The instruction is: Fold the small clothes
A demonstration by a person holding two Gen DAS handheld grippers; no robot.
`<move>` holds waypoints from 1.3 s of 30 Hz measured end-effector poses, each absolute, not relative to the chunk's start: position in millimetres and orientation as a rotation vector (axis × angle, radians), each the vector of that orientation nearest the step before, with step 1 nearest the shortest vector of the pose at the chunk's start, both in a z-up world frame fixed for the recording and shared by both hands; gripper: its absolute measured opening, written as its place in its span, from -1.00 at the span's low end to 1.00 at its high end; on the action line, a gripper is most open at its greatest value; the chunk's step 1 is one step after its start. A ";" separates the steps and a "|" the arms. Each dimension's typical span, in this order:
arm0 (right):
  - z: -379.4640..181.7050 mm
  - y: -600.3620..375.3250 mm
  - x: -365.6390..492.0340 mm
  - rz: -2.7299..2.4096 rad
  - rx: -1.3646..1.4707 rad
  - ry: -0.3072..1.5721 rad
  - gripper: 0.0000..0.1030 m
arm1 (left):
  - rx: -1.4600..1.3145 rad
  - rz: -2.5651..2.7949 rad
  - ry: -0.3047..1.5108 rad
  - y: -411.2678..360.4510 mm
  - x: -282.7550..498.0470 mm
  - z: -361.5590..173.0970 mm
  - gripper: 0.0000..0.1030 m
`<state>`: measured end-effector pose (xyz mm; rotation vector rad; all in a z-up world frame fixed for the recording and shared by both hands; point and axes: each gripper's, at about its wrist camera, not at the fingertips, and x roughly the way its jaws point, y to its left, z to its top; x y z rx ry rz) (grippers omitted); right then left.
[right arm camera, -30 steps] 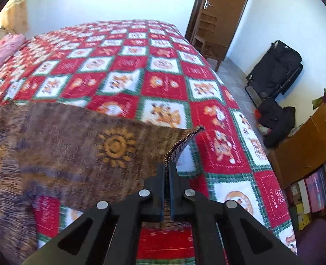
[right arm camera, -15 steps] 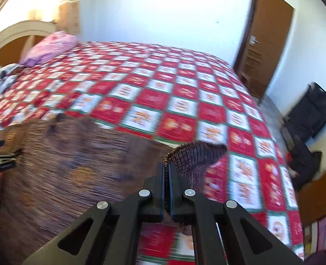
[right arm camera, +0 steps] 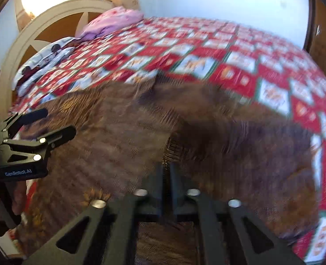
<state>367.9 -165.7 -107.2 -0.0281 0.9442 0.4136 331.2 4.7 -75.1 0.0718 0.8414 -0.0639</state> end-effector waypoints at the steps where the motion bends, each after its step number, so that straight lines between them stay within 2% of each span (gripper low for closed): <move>1: -105.9 -172.8 361.7 0.427 -0.015 0.934 0.27 | 0.077 -0.080 0.842 1.2 329.9 -74.4 1.00; 6: -96.4 -240.0 323.3 0.368 0.054 0.898 0.27 | 0.080 -0.177 0.868 -24.2 324.8 -73.8 1.00; 9: -95.4 -286.2 302.6 0.267 0.127 0.878 0.27 | 0.044 -0.260 0.913 -47.7 328.9 -77.9 0.76; 11: -97.1 -310.3 286.5 0.215 0.159 0.858 0.27 | 0.034 -0.290 0.941 -62.2 332.1 -80.7 0.73; 13: -100.2 -324.7 275.6 0.183 0.174 0.845 0.27 | 0.010 -0.322 0.976 -77.6 335.1 -86.1 0.52; 15: -105.0 -336.1 264.7 0.161 0.191 0.831 0.27 | -0.001 -0.355 1.033 -95.1 338.9 -94.4 0.50; 18: -113.7 -343.0 255.4 0.150 0.209 0.817 0.27 | 0.003 -0.357 1.090 -111.0 340.2 -105.8 0.31; 20: -118.7 -346.8 250.6 0.149 0.223 0.804 0.27 | 0.032 -0.342 1.078 -122.4 338.0 -107.8 0.30; 21: -121.0 -347.9 249.0 0.150 0.227 0.799 0.27 | 0.043 -0.351 1.068 -128.1 336.3 -107.0 0.18; 22: -124.5 -348.2 248.1 0.151 0.234 0.794 0.27 | 0.051 -0.362 1.063 -131.5 334.8 -106.7 -0.22; 23: -126.0 -349.0 245.7 0.151 0.237 0.792 0.27 | 0.071 -0.363 1.051 -135.5 333.2 -106.0 -0.49; 24: -128.9 -349.3 247.6 0.149 0.238 0.794 0.27 | 0.087 -0.377 1.032 -138.0 330.3 -103.7 -0.89; 39: -132.5 -348.3 246.8 0.141 0.217 0.793 0.32 | 0.132 -0.350 0.900 -86.8 323.9 -65.3 -0.89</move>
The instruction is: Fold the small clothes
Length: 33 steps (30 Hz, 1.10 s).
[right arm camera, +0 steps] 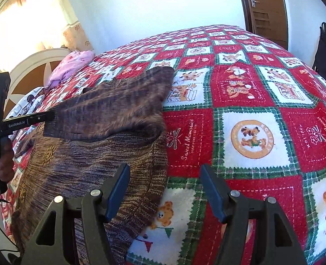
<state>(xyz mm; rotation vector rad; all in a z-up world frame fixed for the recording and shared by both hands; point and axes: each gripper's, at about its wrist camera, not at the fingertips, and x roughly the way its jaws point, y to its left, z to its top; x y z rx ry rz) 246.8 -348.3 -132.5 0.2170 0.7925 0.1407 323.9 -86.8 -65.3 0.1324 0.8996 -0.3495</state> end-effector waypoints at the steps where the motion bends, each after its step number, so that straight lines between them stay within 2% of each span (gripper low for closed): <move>1: -133.1 -347.9 246.8 0.141 0.213 0.793 0.33 | 0.137 -0.341 0.898 -85.0 324.5 -66.7 -0.89; 5: -133.0 -344.4 247.4 0.135 0.191 0.797 0.35 | 0.164 -0.315 0.921 -77.6 327.7 -82.6 -0.89; 8: -130.4 -345.1 247.1 0.133 0.191 0.801 0.35 | 0.179 -0.289 0.942 -75.4 329.3 -95.4 -0.78; 9: -128.9 -344.6 245.8 0.131 0.188 0.803 0.35 | 0.191 -0.264 0.972 -75.1 332.2 -102.5 -0.61; 10: -126.6 -344.2 244.9 0.128 0.182 0.801 0.35 | 0.200 -0.254 0.986 -73.4 333.0 -106.0 -0.36; 12: -117.9 -340.6 242.1 0.134 0.158 0.783 0.35 | 0.196 -0.236 0.964 -65.9 331.4 -103.5 -0.12; 16: -98.5 -325.1 251.9 0.158 0.094 0.761 0.35 | 0.062 -0.331 0.933 -45.9 332.2 -87.4 -0.12; 18: -92.5 -314.2 263.8 0.161 0.074 0.754 0.35 | -0.034 -0.399 0.981 -42.8 341.4 -86.8 -0.11; 20: -89.0 -302.0 275.6 0.179 0.055 0.750 0.35 | -0.140 -0.484 1.070 -46.2 355.9 -95.4 0.03; 25: -96.3 -269.4 299.3 0.270 -0.002 0.800 0.35 | -0.222 -0.517 1.141 -60.8 382.0 -110.3 0.03; 27: -109.6 -261.1 305.5 0.262 -0.048 0.832 0.35 | -0.310 -0.543 1.094 -57.0 380.6 -100.0 0.03; 29: -123.3 -262.3 308.5 0.260 -0.041 0.874 0.35 | -0.357 -0.520 0.958 -43.4 375.5 -77.8 0.03; 31: -128.5 -265.0 304.9 0.260 -0.036 0.862 0.35 | -0.364 -0.485 0.828 -27.0 368.3 -56.1 0.36; 33: -128.5 -264.2 302.7 0.262 -0.049 0.860 0.35 | -0.332 -0.454 0.789 -18.8 364.2 -49.3 0.44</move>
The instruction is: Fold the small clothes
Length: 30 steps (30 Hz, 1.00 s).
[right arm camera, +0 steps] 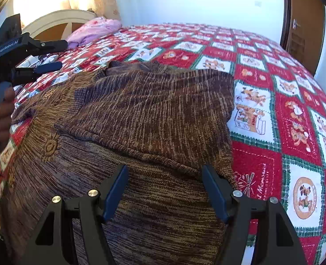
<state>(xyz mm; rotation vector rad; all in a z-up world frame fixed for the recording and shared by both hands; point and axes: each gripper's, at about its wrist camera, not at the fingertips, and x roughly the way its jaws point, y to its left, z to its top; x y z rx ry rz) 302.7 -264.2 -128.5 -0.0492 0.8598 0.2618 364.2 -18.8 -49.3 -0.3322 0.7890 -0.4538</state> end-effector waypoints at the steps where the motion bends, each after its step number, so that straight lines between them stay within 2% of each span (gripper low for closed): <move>1: -128.0 -263.9 302.7 0.260 -0.051 0.862 0.35 | -0.314 -0.452 0.784 -16.1 362.9 -49.4 0.44; 10: -99.8 -249.5 307.8 0.258 -0.066 0.814 0.35 | -0.135 -0.368 0.886 -43.3 378.1 -85.3 0.44; 15: -110.5 -243.0 307.1 0.264 -0.080 0.845 0.36 | -0.182 -0.420 1.004 -47.1 394.6 -108.1 0.39; 16: -114.5 -242.3 307.5 0.264 -0.083 0.857 0.35 | -0.180 -0.411 1.003 -47.9 395.5 -110.7 -0.03; 18: -123.1 -242.0 308.1 0.250 -0.100 0.881 0.35 | -0.186 -0.406 0.952 -45.9 391.9 -106.7 -0.71; 21: -127.2 -245.9 307.7 0.241 -0.104 0.884 0.36 | -0.189 -0.391 0.819 -34.5 373.7 -88.0 -0.69; 23: -122.3 -248.1 308.4 0.244 -0.092 0.873 0.36 | -0.127 -0.343 0.782 -32.1 368.5 -83.4 -0.54; 25: -115.0 -249.6 308.7 0.247 -0.074 0.840 0.36 | -0.059 -0.279 0.796 -30.7 367.3 -86.9 -0.06; 27: -110.8 -250.0 312.0 0.242 -0.073 0.823 0.36 | -0.005 -0.254 0.798 -32.1 361.4 -91.4 -0.04; 29: -123.7 -251.7 321.3 0.214 -0.086 0.900 0.36 | 0.025 -0.282 0.808 -38.3 352.2 -94.2 -0.02; 30: -130.9 -253.3 323.9 0.206 -0.086 0.941 0.36 | 0.053 -0.297 0.824 -45.0 344.0 -96.8 0.06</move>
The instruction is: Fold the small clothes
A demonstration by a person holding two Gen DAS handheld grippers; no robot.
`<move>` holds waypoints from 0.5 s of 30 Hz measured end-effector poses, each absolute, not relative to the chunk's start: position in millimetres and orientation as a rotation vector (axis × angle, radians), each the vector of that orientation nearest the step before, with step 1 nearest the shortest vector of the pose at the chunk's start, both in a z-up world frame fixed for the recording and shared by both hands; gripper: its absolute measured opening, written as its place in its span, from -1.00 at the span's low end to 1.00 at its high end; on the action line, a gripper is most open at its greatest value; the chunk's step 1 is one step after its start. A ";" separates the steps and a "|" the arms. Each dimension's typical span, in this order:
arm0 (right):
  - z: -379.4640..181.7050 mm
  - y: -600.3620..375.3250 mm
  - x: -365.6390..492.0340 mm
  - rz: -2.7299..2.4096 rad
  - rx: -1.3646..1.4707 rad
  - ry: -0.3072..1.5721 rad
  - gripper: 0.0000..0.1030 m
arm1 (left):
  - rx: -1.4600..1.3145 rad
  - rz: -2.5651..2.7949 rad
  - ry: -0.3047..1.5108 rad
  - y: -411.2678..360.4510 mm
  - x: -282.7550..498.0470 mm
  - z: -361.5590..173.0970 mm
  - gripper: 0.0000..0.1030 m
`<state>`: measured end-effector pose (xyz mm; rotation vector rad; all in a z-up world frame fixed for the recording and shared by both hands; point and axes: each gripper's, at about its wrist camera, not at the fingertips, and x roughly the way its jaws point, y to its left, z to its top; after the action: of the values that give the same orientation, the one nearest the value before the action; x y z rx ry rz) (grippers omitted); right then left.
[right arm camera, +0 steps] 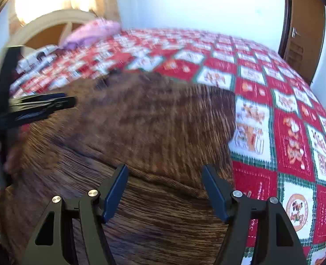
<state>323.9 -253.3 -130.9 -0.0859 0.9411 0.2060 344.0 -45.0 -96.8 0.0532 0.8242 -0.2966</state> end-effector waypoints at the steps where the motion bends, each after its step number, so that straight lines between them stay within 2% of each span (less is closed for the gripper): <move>1: -132.0 -254.2 321.1 0.211 -0.089 0.924 0.36 | 0.079 -0.296 0.833 -51.2 340.6 -99.5 0.10; 5: -126.7 -246.2 312.0 0.207 -0.149 0.954 0.36 | 0.165 -0.254 0.850 -66.8 315.5 -115.1 0.11; 7: -119.0 -239.8 313.9 0.221 -0.147 0.956 0.36 | 0.159 -0.240 0.817 -64.9 307.4 -111.4 0.18; 12: -98.6 -204.9 323.5 0.295 -0.130 0.871 0.36 | 0.055 -0.219 0.846 -42.4 304.4 -109.5 0.19; 15: -111.4 -183.0 332.5 0.362 -0.119 0.889 0.36 | 0.028 -0.199 0.851 -23.8 292.7 -104.8 0.20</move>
<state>332.5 -183.0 -111.4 -0.1192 0.8891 0.3620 292.7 -23.8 -104.8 0.0283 0.8506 -0.1988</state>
